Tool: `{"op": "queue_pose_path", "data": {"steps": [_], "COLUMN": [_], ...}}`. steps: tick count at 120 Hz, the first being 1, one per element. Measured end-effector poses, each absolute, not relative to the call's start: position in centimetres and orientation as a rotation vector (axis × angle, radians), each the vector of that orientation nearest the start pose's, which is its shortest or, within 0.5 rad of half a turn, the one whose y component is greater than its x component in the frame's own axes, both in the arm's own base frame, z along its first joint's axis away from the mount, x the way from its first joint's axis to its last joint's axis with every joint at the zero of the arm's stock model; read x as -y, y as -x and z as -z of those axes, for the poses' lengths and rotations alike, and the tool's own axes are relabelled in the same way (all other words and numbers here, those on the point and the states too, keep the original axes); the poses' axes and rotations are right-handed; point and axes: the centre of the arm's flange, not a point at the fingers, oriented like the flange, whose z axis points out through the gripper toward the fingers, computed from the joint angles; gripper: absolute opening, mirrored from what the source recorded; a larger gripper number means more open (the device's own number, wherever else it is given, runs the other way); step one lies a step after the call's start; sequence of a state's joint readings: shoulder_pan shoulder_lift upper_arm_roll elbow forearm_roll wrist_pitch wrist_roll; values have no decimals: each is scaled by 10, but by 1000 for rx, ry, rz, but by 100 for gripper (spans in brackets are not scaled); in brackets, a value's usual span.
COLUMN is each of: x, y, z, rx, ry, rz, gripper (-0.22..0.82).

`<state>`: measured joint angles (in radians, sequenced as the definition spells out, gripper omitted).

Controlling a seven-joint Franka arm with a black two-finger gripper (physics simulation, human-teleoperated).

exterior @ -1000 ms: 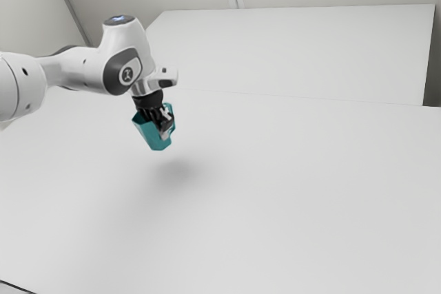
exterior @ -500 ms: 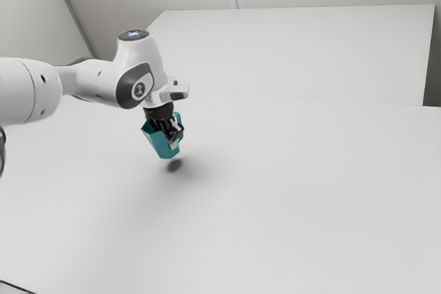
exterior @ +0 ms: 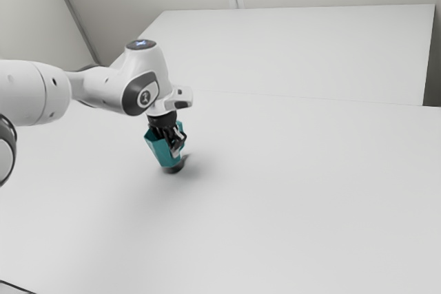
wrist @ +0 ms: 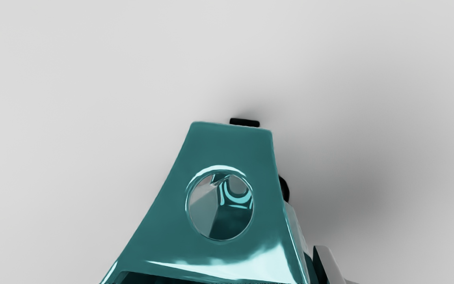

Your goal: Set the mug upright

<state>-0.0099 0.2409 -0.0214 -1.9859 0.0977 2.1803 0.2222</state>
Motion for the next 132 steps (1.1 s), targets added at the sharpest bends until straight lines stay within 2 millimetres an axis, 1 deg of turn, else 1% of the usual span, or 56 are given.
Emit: {"op": "queue_pose_path", "data": {"steps": [53,56,75,88,97,113,121,132], "x": [14,14,15,15,15,16,17,21], "y": [-594,-594,-593,-593,-594,-595,-596,-595], "z": [-332,-332,-331,-332,-334,-349,-361,-388], "rx": [-456,-456,-459,-464,-467,-471,-475,-482], "ry": [3040,3041,3049,3050,3050,3048,3045,3043], "rz": [-98,-98,-105,-105,-99,-71,-42,9], "gripper": [-17,-14,21,37,44,52,54,56]}}
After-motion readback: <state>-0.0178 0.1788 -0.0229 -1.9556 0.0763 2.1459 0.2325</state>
